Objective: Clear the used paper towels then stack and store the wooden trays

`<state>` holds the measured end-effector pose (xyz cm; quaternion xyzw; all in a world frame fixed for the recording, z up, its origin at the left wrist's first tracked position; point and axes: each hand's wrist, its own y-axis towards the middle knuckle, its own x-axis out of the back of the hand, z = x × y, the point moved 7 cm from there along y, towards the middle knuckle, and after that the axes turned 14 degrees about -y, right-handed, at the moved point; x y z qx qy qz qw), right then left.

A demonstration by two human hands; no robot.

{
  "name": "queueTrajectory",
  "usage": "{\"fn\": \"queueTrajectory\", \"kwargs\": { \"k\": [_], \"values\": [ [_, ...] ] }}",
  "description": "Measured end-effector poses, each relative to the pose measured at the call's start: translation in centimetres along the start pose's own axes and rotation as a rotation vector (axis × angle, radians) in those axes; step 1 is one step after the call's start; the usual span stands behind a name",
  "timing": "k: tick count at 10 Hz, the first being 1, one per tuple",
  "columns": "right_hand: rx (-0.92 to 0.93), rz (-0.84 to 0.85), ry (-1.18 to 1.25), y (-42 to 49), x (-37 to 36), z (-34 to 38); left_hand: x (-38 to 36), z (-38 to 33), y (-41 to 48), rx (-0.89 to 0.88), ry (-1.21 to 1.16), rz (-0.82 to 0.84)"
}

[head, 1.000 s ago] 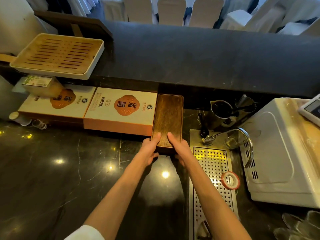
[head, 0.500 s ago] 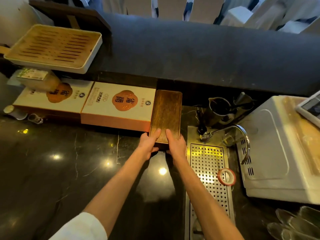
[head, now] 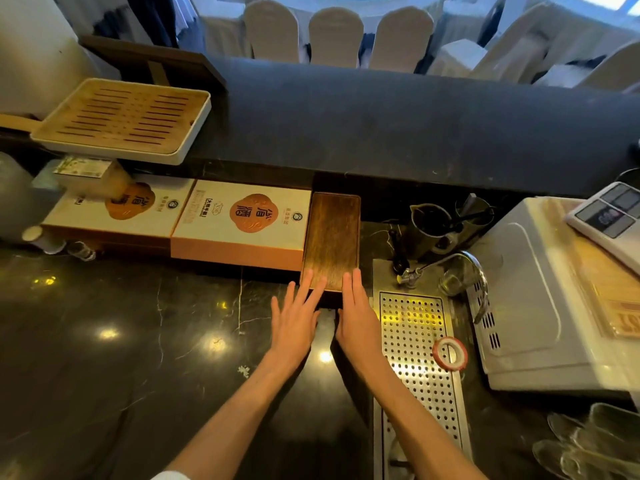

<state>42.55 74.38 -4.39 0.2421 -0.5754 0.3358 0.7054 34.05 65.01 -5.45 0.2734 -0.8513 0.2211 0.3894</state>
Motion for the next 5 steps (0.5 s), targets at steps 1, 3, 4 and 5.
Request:
{"fn": "queueTrajectory", "kwargs": {
  "k": [1, 3, 4, 5],
  "values": [
    [-0.001, 0.014, 0.015, -0.2, -0.1, 0.1, 0.2, -0.2, 0.0, 0.01, -0.037, 0.027],
    [0.045, -0.025, 0.099, -0.7, 1.0, 0.1, 1.2, -0.9, -0.2, 0.032, -0.167, 0.101],
    [0.029, -0.015, 0.143, -1.5, 1.0, -0.8, 1.7, -0.1, -1.0, 0.059, -0.195, 0.069],
    [-0.056, 0.036, 0.267, -2.5, 1.1, -2.2, 2.5, 1.1, -1.8, 0.112, -0.209, 0.051]
  ]
}}
